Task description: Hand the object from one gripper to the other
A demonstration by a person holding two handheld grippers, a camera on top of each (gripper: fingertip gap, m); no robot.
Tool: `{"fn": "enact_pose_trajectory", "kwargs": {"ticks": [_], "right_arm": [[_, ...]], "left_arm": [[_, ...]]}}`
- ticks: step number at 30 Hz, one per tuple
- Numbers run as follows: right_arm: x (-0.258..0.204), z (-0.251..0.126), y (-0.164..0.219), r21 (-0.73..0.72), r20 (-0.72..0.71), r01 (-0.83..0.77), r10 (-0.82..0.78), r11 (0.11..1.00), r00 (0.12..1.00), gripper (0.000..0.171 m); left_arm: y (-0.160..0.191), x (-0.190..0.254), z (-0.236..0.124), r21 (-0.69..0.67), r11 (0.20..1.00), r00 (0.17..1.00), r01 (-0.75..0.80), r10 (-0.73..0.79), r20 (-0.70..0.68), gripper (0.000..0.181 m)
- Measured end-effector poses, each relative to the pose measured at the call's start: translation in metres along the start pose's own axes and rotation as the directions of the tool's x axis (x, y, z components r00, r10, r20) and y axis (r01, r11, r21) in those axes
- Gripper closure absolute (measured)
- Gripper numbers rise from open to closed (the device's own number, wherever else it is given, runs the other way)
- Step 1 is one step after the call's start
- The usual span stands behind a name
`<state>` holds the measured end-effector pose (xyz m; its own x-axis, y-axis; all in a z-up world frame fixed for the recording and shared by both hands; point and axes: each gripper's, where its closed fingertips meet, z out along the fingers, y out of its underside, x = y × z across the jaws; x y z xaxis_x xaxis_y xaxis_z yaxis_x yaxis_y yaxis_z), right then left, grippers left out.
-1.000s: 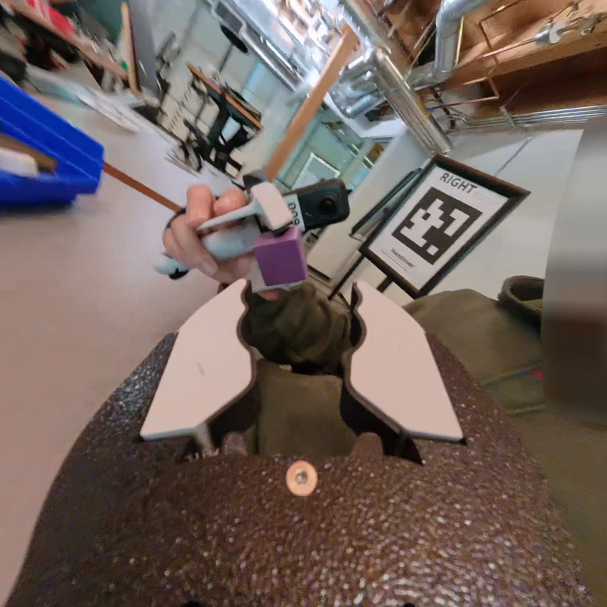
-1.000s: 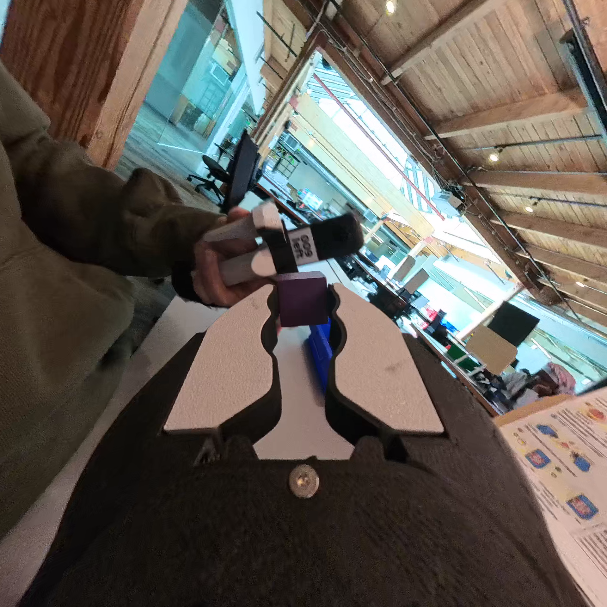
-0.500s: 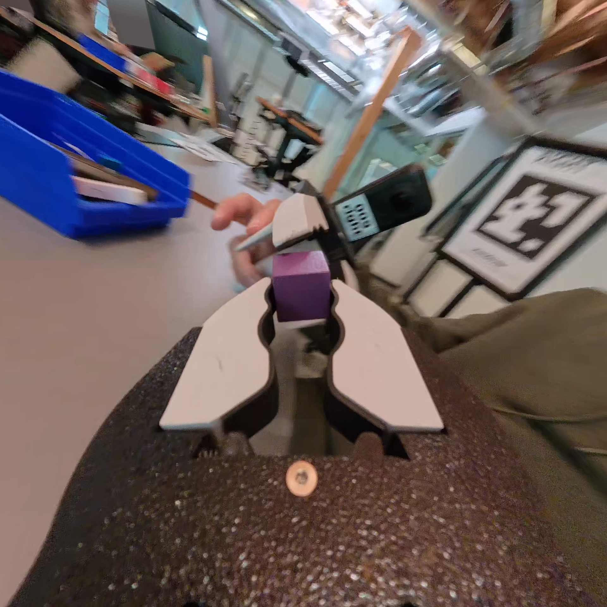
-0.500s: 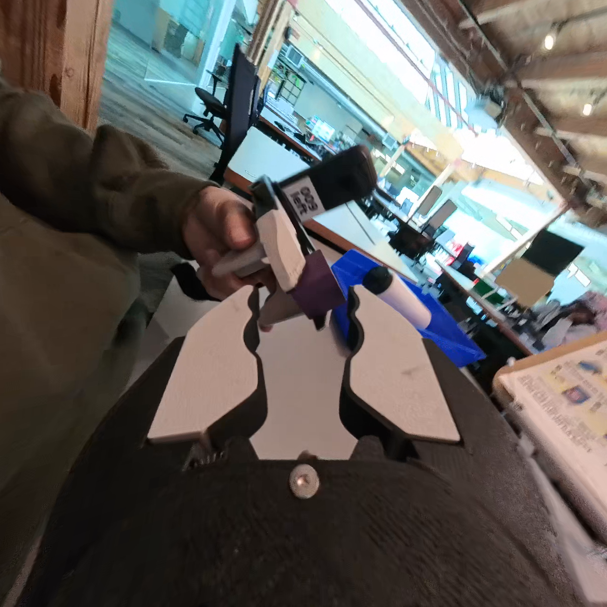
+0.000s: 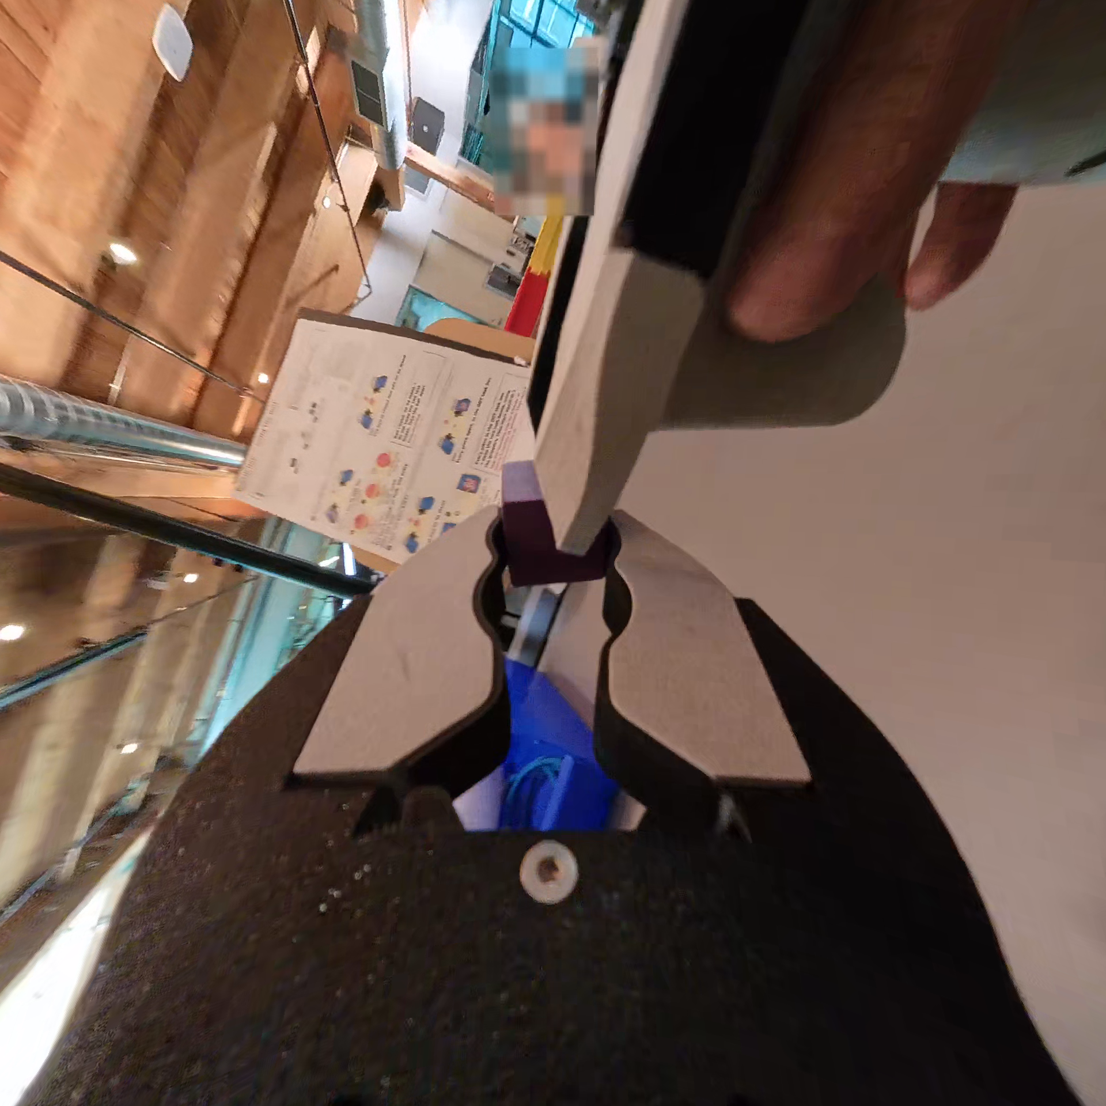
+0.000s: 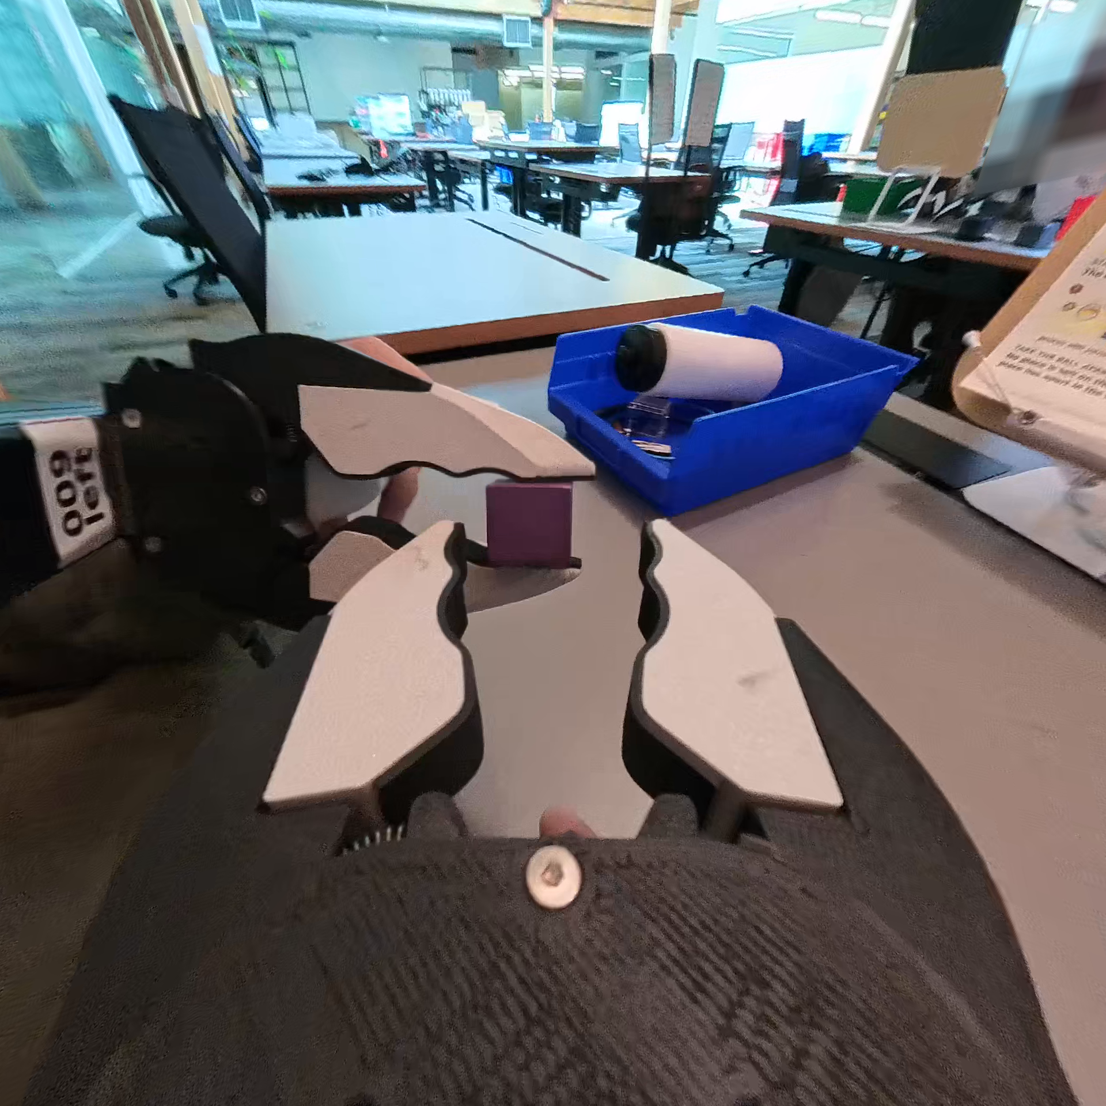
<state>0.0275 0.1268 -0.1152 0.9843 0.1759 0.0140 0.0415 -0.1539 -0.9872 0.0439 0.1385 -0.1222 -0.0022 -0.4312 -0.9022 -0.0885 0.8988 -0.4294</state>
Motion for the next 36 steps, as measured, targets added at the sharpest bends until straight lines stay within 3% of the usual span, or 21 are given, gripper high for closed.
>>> {"fn": "enact_pose_trajectory", "kwargs": {"ticks": [6,15,19,23,25,30,36], "right_arm": [[-0.003,0.006,0.005,-0.026,-0.033,0.095,-0.096,0.995,0.995,0.144],[0.010,0.012,0.014,-0.044,-0.037,0.014,-0.016,0.999,0.999,0.143],[0.088,-0.036,0.003,-0.089,-0.331,0.031,-0.059,0.996,0.942,0.144],[0.195,-0.122,0.006,-0.180,-0.634,-0.035,-0.089,0.983,0.768,0.143],[0.246,-0.155,0.026,-0.246,-0.720,-0.119,-0.099,0.962,0.686,0.144],[0.318,-0.191,0.091,-0.371,-0.771,-0.352,-0.074,0.859,0.633,0.143],[0.349,-0.218,0.106,-0.558,-0.758,-0.391,-0.257,0.732,0.600,0.143]], "left_arm": [[0.002,0.002,0.002,-0.068,0.993,0.994,-0.095,0.098,0.041,0.153],[0.014,0.008,0.007,-0.100,0.994,0.999,-0.048,0.049,0.008,0.152],[0.024,-0.005,0.006,-0.086,0.989,0.993,0.121,-0.120,0.016,0.147],[0.043,-0.023,0.002,-0.069,0.926,0.928,0.372,-0.372,0.008,0.143],[0.055,-0.028,0.001,-0.096,0.881,0.885,0.464,-0.466,-0.005,0.141],[0.092,-0.032,0.002,-0.188,0.782,0.792,0.595,-0.610,-0.031,0.137],[0.150,-0.054,0.003,-0.242,0.630,0.651,0.738,-0.759,0.009,0.138]]}}
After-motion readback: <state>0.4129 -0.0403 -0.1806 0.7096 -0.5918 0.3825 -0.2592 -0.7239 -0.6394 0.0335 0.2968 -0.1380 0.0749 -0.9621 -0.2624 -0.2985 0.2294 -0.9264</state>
